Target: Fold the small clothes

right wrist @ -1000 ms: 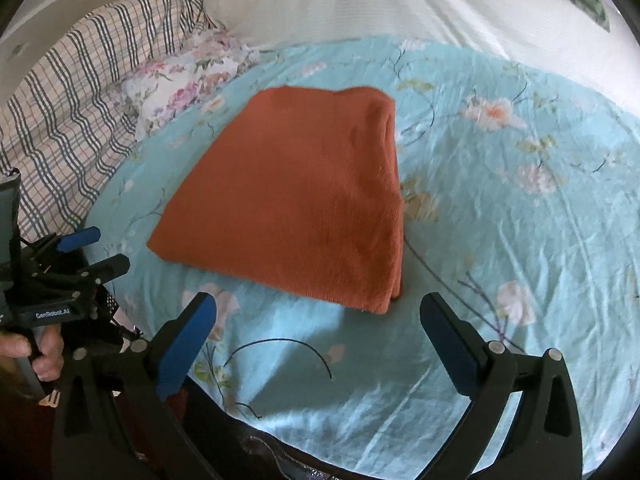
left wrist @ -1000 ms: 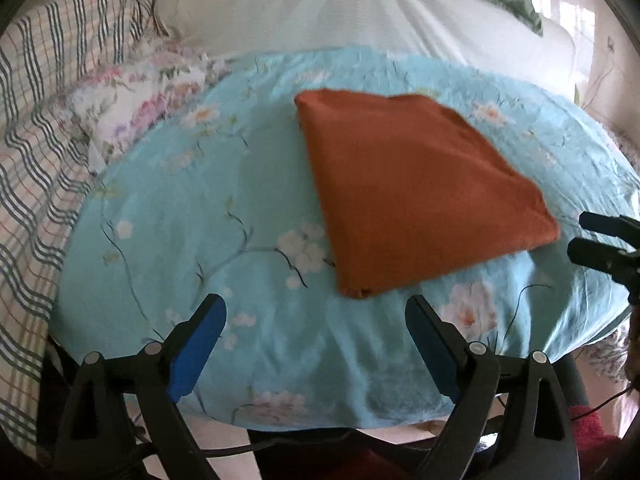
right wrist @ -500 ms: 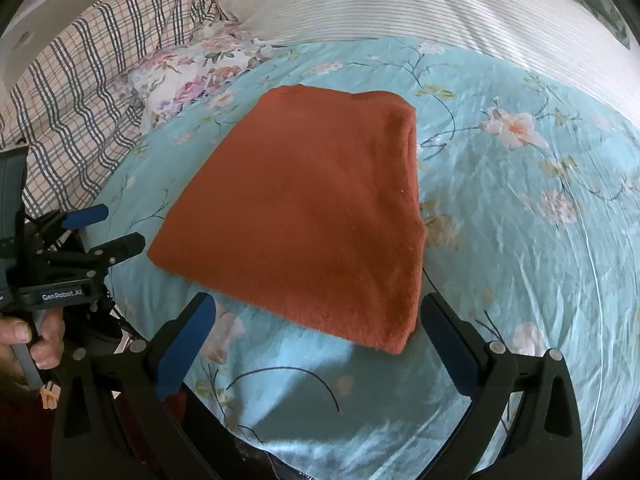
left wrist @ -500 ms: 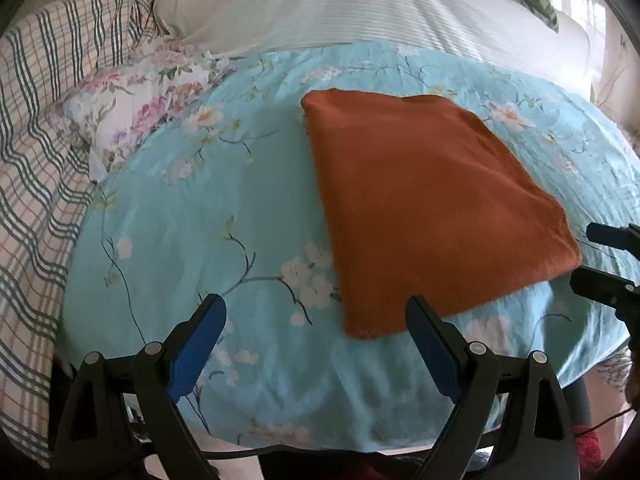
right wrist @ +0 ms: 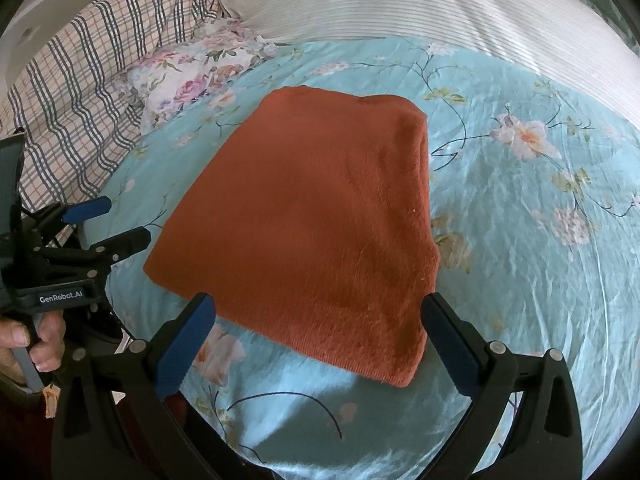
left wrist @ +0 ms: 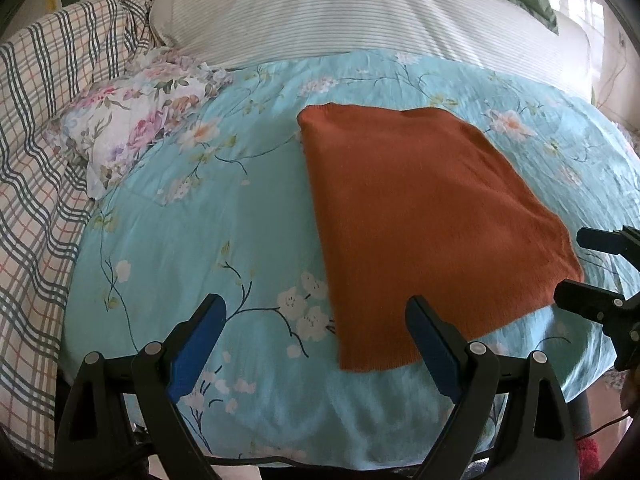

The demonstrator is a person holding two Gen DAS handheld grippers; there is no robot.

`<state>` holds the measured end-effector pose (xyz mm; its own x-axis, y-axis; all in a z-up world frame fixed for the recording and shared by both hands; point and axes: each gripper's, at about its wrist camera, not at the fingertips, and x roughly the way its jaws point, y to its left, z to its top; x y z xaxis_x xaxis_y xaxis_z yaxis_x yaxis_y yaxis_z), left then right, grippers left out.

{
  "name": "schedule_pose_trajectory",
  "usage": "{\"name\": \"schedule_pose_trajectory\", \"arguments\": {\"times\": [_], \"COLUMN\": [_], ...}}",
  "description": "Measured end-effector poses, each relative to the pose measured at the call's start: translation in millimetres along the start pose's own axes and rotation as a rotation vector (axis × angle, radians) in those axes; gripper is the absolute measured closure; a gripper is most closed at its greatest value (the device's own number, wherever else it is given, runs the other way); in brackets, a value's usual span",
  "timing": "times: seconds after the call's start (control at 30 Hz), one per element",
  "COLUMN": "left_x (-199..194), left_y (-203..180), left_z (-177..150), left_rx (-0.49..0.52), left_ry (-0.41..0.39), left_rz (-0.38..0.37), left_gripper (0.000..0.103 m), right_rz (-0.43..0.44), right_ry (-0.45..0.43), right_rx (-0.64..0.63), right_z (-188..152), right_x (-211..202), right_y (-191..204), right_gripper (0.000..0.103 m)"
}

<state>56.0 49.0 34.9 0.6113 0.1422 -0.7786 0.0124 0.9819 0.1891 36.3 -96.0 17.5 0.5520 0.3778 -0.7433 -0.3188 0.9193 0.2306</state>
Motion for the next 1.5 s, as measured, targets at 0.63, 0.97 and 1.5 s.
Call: {"name": "schedule_pose_trajectory", "arguments": {"times": [0.63,0.97,1.5], "left_x": [7.6,-2.0,-12.9], "left_y": [4.3,-2.7,-5.0], "left_z": [10.7,4.1,-0.6], "left_rx": [-0.023,-0.006,-0.001], "left_ry": [0.005,-0.007,-0.033], "left_rz": [0.002,0.006,-0.015], "left_gripper": [0.011,0.011,0.011], "right_rz": [0.024,0.026,0.028], "right_ry": [-0.002,-0.006,-0.006], "right_rx": [0.029,0.036,0.026], "right_z": [15.9,10.6,6.8], "right_x": [7.3,-1.4,-6.0], "right_y": [-3.6,-4.9,3.0], "right_gripper": [0.001,0.001,0.001]}}
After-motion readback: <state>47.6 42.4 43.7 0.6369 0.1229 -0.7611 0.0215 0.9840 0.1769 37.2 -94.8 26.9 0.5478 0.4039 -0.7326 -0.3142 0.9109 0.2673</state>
